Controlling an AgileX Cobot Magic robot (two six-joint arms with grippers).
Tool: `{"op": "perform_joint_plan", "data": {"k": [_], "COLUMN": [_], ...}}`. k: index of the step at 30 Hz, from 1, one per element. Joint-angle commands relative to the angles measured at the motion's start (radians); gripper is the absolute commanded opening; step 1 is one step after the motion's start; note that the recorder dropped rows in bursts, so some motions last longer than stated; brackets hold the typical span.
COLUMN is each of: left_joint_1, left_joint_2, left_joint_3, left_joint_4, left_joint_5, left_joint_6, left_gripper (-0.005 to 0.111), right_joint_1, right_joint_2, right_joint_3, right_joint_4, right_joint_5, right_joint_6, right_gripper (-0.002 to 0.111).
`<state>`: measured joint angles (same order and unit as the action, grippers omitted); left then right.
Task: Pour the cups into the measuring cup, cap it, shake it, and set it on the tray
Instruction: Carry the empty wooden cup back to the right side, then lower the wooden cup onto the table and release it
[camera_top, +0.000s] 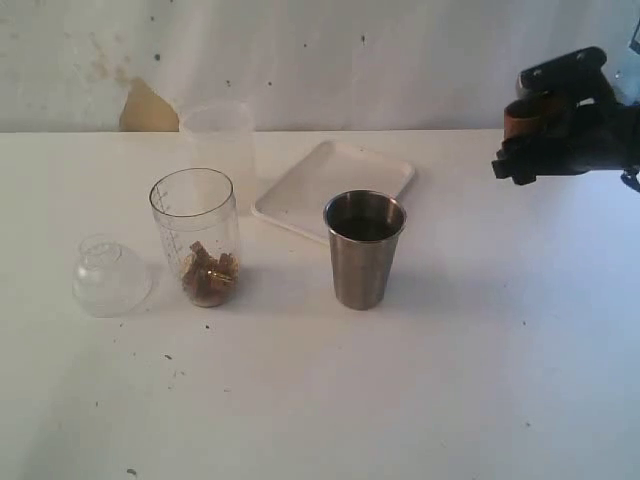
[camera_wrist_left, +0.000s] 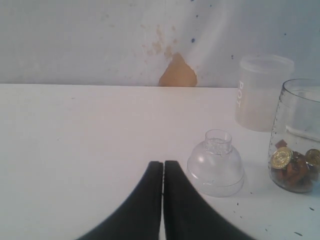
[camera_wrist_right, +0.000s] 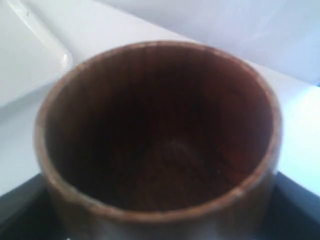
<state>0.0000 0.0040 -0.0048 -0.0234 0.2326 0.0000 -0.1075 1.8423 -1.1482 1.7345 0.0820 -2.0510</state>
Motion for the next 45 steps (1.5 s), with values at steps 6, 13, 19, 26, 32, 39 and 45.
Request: {"op": "perform_joint_plan", "data": {"k": [6,13,19,26,32,39,45], "left_joint_1": [0.000,0.000,0.000,0.000,0.000,0.000,0.000], "left_joint_2": [-0.004,-0.004,-0.004,-0.004,-0.004,-0.004,-0.004], "left_joint_3": [0.005,0.005,0.005,0.005,0.005,0.005,0.005], "left_joint_4": [-0.013,-0.013,-0.013,-0.013,-0.013,-0.013,-0.013], "left_joint_5": [0.000,0.000,0.000,0.000,0.000,0.000,0.000], "left_joint_6": [0.000,0.000,0.000,0.000,0.000,0.000,0.000], "left_gripper": [0.001,0.001,0.001,0.001,0.001,0.001,0.001], "right_joint_1": [0.066,0.068,0.069,0.064,0.097,0.148,0.284], "right_joint_2": [-0.220,-0.365,-0.457,-0.468,-0.507,-0.557,-0.630], "right_joint_3": [0.104,0.217,0.230,0.254,0.261,0.283,0.456], "right_joint_4": [0.010,0.010,0.010,0.010,-0.128,-0.461,-1.324], "right_joint_5": [0.018,0.072,0.140,0.164,0.102,-0.076,-0.433], "right_joint_6": [0.090,0.173,0.194,0.199,0.442,0.818,1.649], "right_gripper": [0.000,0.000,0.000,0.000,0.000,0.000,0.000]}}
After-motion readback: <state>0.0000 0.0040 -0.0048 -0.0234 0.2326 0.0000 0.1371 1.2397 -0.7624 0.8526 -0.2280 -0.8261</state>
